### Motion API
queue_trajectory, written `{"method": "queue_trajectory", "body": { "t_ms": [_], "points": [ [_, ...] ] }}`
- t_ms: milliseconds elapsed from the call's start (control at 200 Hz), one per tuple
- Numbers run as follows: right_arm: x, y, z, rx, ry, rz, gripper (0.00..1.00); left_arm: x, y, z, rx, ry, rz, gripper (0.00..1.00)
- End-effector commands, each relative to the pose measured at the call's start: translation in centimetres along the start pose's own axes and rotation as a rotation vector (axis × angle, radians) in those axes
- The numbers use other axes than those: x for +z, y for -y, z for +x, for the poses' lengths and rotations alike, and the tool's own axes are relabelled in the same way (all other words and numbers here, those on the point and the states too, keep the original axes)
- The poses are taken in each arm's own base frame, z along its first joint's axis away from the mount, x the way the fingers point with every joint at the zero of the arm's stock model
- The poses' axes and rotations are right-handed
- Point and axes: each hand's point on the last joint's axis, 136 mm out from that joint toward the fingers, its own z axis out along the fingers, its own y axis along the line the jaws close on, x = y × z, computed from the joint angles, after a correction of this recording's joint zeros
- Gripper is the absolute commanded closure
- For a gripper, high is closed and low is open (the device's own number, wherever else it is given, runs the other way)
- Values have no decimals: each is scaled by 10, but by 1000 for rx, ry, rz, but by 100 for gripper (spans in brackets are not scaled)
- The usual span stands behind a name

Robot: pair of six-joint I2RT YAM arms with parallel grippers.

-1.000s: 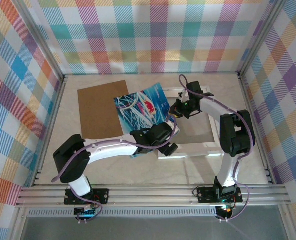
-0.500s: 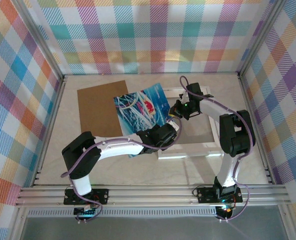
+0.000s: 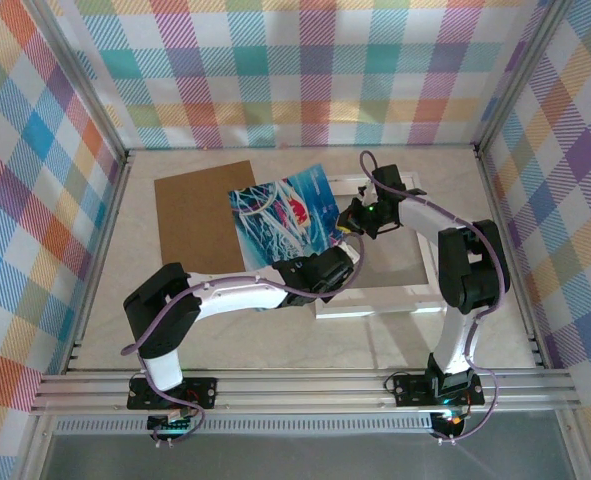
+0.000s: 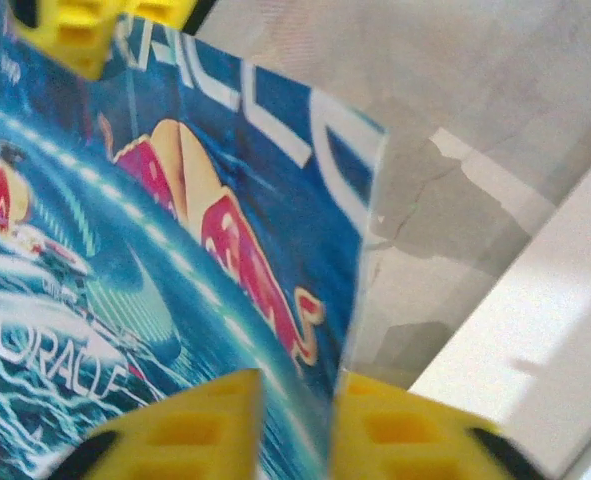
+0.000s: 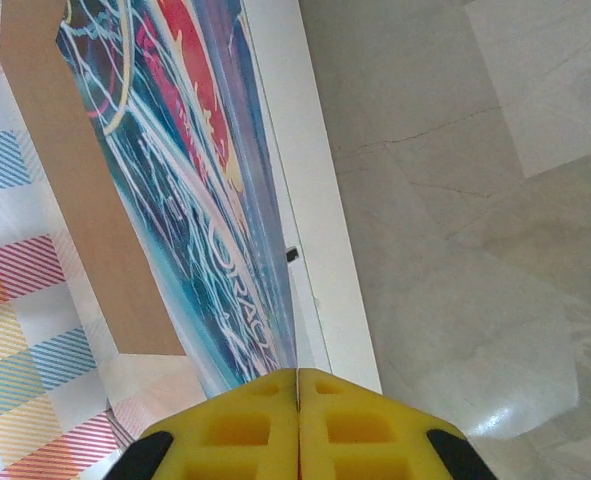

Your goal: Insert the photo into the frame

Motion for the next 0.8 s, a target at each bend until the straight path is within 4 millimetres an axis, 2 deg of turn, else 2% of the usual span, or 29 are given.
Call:
{"method": "queue_trajectory", "body": {
  "t_ms": [0,105,115,215,290,345,385,465,585,685,795],
  "points": [
    [-9,-22,-10,-27,31,-35,89,-8,8,-11,3,0,45,91],
    [-16,-33,-21,-45,55,-41,83,-12,5,-6,12,-27,30,96],
    [-17,-35,-22,-51,59,-44,82,-13,4,-6,12,-25,28,99],
    [-32,-46,-34,-100,98,-33,66,-20,0,-10,1,-12,22,100],
    [-52,-53,-47,-146,167,-16,51,-27,-4,-15,-12,6,20,100],
    [-72,-58,-58,-185,239,-4,25,-33,-7,-20,-20,22,18,100],
    [-89,-57,-66,-204,303,30,0,-37,-10,-24,-25,36,11,100],
    [-124,-46,-81,-210,431,141,1,-47,-22,-33,-57,64,5,100],
    [-169,-22,-93,-167,561,257,1,-62,-59,-50,-180,111,-5,100],
    [-191,-10,-93,-168,578,256,1,-81,-96,-76,-292,190,-8,100],
    [-198,3,-84,-151,567,233,1,-115,-134,-126,-396,345,-13,100]
  ]
}}
